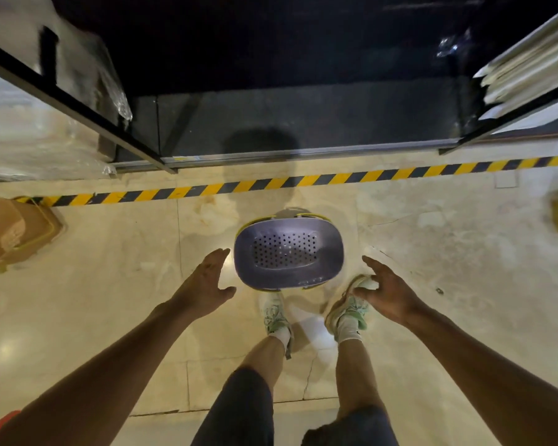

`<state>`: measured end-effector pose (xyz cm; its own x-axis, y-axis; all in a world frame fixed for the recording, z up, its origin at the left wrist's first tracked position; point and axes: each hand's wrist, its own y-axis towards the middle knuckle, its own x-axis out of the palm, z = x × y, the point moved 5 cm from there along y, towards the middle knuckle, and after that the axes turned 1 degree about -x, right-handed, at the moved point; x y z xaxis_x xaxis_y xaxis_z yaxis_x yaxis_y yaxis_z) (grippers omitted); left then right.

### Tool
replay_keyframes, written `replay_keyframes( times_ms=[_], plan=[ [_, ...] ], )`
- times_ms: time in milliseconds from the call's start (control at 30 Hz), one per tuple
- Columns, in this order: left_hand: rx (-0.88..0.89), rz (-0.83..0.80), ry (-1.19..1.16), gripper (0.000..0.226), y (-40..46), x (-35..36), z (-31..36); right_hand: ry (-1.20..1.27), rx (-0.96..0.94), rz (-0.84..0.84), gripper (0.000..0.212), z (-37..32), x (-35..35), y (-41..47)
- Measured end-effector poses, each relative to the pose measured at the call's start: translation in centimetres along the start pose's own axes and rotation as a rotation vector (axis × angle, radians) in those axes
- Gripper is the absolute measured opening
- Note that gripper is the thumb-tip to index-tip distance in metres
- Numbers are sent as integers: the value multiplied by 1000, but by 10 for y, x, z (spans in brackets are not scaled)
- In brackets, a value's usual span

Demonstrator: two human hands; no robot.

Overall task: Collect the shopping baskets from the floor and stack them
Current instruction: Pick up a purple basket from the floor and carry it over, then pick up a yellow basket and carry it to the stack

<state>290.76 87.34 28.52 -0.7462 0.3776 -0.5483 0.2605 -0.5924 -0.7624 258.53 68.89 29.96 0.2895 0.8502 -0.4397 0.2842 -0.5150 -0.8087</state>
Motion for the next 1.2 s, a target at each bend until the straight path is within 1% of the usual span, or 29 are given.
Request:
replay_keyframes(
  times_ms=[167, 233, 300, 367, 433, 467, 600, 700, 767, 833, 1033, 1100, 1200],
  plan=[
    [196, 101, 122, 85, -76, -69, 68, 12, -32, 101, 72, -30, -71, -97],
    [276, 153, 184, 86, -99, -91, 96, -26, -66, 128, 70, -37, -94, -130],
    [341, 169, 238, 86, -114, -104, 124, -66, -101, 149, 68, -40, -114, -158],
    [349, 158, 275, 86, -122, -108, 152, -74, -131, 170, 66, -36, -129, -182],
    [328, 127, 344, 87, -125, -108, 180, -50, -131, 188, 66, -25, -143, -202],
    [347, 109, 375, 87, -127, -107, 195, -40, -127, 195, 66, -18, -150, -212],
    [516, 69, 487, 87, -134, -96, 269, -7, -91, 221, 66, 27, -178, -243],
    [557, 48, 546, 92, -138, -84, 334, 42, -55, 258, 66, 70, -206, -265],
    [575, 45, 550, 95, -138, -72, 381, 82, -48, 306, 66, 101, -227, -278],
    [595, 50, 610, 96, -138, -57, 428, 95, -37, 359, 66, 134, -250, -292],
    [744, -12, 790, 96, -146, 4, 577, 197, 35, 526, 70, 242, -318, -347],
    [814, -8, 841, 95, -152, 28, 626, 254, 70, 596, 71, 278, -336, -367],
    [905, -18, 915, 95, -164, 68, 693, 328, 127, 652, 72, 329, -355, -392]
  ],
)
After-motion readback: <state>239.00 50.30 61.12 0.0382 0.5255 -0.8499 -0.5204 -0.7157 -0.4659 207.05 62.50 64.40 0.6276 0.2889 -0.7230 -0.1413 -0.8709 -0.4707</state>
